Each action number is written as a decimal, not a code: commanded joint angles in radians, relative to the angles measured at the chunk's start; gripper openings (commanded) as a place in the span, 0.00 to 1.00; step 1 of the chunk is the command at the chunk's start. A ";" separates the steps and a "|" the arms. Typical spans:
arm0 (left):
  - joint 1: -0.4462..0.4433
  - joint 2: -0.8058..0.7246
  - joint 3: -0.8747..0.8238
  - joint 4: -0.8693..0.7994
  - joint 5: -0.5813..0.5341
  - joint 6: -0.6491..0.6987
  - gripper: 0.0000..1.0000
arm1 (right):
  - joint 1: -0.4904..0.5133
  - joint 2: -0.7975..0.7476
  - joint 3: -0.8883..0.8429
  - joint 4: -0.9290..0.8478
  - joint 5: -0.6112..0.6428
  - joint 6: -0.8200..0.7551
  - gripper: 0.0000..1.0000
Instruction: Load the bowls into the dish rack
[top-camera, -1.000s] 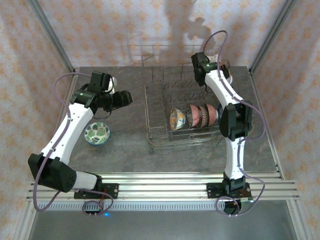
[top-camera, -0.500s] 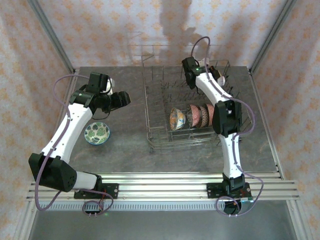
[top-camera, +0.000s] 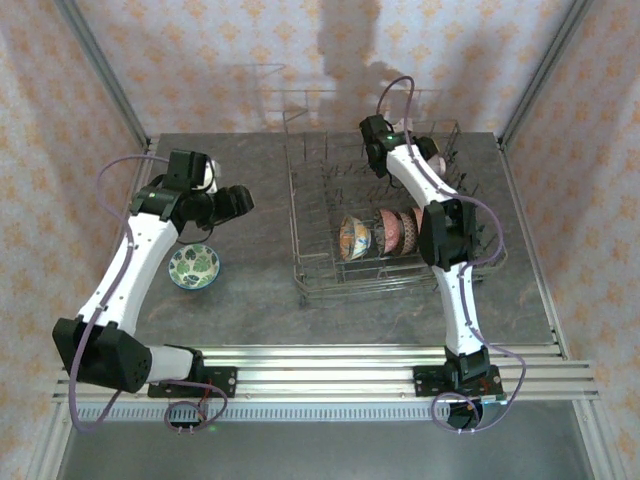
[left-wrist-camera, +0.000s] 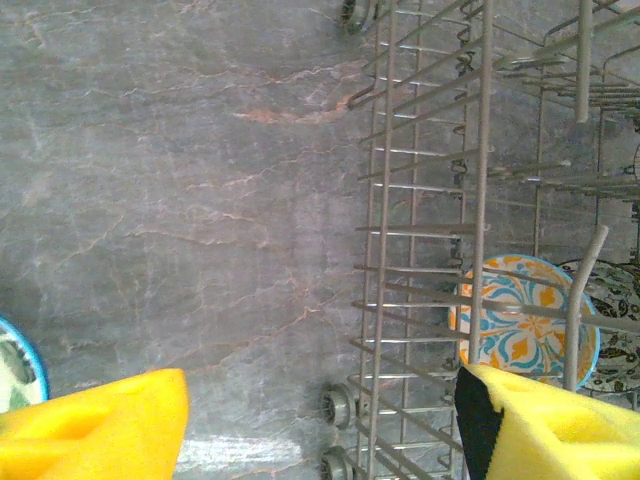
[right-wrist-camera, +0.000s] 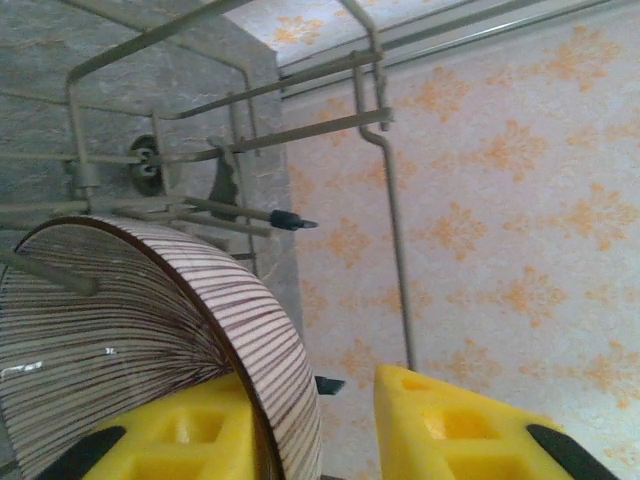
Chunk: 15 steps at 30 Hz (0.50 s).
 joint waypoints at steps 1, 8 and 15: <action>0.032 -0.065 -0.029 -0.068 -0.025 0.017 0.72 | 0.007 0.009 0.048 -0.062 -0.028 0.059 0.34; 0.144 -0.159 -0.096 -0.183 -0.073 0.007 0.73 | 0.000 -0.034 0.104 -0.206 -0.188 0.154 0.62; 0.296 -0.206 -0.183 -0.265 -0.082 0.012 0.74 | 0.000 -0.211 -0.035 -0.238 -0.342 0.223 0.78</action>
